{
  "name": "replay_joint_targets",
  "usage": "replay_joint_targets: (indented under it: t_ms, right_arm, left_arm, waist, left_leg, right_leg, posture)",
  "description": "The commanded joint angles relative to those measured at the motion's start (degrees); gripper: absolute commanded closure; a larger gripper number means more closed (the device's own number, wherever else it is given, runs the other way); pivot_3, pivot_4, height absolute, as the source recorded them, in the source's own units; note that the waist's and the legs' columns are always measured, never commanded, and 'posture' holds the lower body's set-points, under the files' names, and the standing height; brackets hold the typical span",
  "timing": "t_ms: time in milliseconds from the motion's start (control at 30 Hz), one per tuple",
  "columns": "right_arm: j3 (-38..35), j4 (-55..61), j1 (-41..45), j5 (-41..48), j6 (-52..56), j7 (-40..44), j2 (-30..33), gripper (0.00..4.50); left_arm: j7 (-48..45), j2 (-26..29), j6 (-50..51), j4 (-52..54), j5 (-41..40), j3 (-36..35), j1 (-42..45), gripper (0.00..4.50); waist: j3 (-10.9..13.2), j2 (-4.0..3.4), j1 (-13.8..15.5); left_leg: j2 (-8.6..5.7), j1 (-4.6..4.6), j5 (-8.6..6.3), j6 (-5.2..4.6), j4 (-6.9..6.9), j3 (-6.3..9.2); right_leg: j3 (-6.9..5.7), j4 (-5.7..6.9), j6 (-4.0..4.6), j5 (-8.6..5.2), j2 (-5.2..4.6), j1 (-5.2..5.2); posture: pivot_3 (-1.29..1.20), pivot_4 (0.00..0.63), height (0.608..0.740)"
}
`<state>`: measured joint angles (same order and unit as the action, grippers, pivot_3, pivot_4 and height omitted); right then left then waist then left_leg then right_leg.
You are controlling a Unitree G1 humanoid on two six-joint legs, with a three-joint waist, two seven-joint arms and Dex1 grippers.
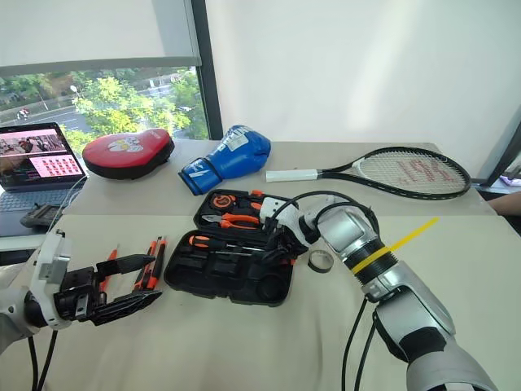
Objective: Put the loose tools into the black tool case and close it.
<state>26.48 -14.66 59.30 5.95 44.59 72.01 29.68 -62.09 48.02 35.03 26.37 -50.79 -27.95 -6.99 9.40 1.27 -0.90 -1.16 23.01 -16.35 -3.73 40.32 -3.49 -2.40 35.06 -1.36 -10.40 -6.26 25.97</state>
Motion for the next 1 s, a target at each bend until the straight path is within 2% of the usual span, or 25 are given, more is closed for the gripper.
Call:
replay_joint_targets:
  t_ms: [33, 67, 100, 200, 267, 433, 633, 1000]
  right_arm:
    - [-9.2, 8.6, -2.2, 6.2, 6.7, -2.7, 0.2, 2.79]
    - [-10.9, 10.4, -3.4, 7.2, 7.8, -4.1, -0.2, 3.01]
    - [-12.2, 12.2, -4.6, 8.0, 9.4, -5.5, -0.4, 3.51]
    - [-16.2, 17.6, -9.1, 9.3, 11.6, -12.0, -2.5, 4.49]
    - [-18.7, 21.3, -13.1, 9.2, 10.0, -17.3, -4.9, 4.49]
    - [-19.2, 28.1, -21.3, 6.8, 7.0, -26.8, -7.2, 4.49]
    - [-24.0, 35.0, -24.3, 10.0, 11.7, -32.0, -6.6, 4.49]
    - [-26.9, 41.2, -31.7, 10.4, 13.4, -43.0, -9.1, 4.49]
  left_arm:
    - [-0.1, 0.0, -1.9, -0.5, 0.6, 0.1, 1.5, 0.00]
    - [0.0, 0.0, -1.9, -0.8, 0.7, 0.3, 1.7, 0.00]
    - [0.0, -0.1, -1.9, -0.9, 0.7, 0.4, 1.9, 0.00]
    - [0.2, -0.3, -2.0, -1.2, 1.0, 0.8, 2.3, 0.00]
    - [0.4, -0.6, -2.0, -1.5, 1.3, 1.0, 2.8, 0.00]
    - [0.7, -0.9, -1.8, -1.5, 1.2, 1.2, 3.0, 0.00]
    - [0.9, -0.8, -1.8, -1.5, 1.1, 1.1, 3.1, 0.00]
    - [1.6, -1.5, -1.9, -1.3, 1.3, 1.6, 3.6, 0.00]
  waist:
    - [0.0, 0.01, 0.1]
    - [0.0, 0.01, 0.1]
    - [0.0, 0.01, 0.1]
    - [0.0, 0.01, 0.1]
    - [0.0, 0.01, 0.1]
    - [0.0, 0.01, 0.1]
    - [0.0, 0.02, 0.2]
    - [0.0, 0.03, 0.3]
  left_leg:
    - [0.00, 0.11, 0.01, 0.02, 0.01, -0.01]
    - [0.02, 0.15, 0.02, 0.04, 0.00, 0.00]
    - [0.03, 0.14, 0.02, 0.04, 0.00, 0.00]
    - [0.01, 0.17, 0.03, 0.04, -0.01, -0.01]
    - [0.01, 0.16, 0.03, 0.03, 0.00, -0.02]
    - [-0.01, 0.16, 0.04, 0.05, 0.00, -0.04]
    - [-0.01, 0.14, 0.07, 0.06, 0.02, -0.08]
    - [-0.03, 0.12, 0.12, 0.04, 0.03, -0.09]
  right_leg:
    - [0.01, 0.03, 0.00, 0.00, -0.02, 0.11]
    - [0.00, 0.03, 0.01, 0.00, -0.02, 0.15]
    - [-0.01, 0.04, 0.01, 0.01, -0.04, 0.15]
    - [-0.02, 0.03, 0.01, 0.01, -0.06, 0.15]
    - [-0.01, 0.03, 0.00, 0.01, -0.06, 0.14]
    - [0.01, 0.09, 0.00, 0.01, 0.02, 0.18]
    - [0.02, 0.10, 0.00, 0.01, 0.12, 0.16]
    - [0.03, 0.12, 0.00, 0.01, 0.21, 0.10]
  posture:
    - [0.00, 0.150, 0.740]
    - [0.00, 0.150, 0.740]
    - [0.00, 0.150, 0.740]
    - [0.00, 0.150, 0.740]
    - [0.00, 0.150, 0.740]
    - [0.00, 0.150, 0.740]
    - [0.00, 0.150, 0.740]
    - [0.00, 0.150, 0.740]
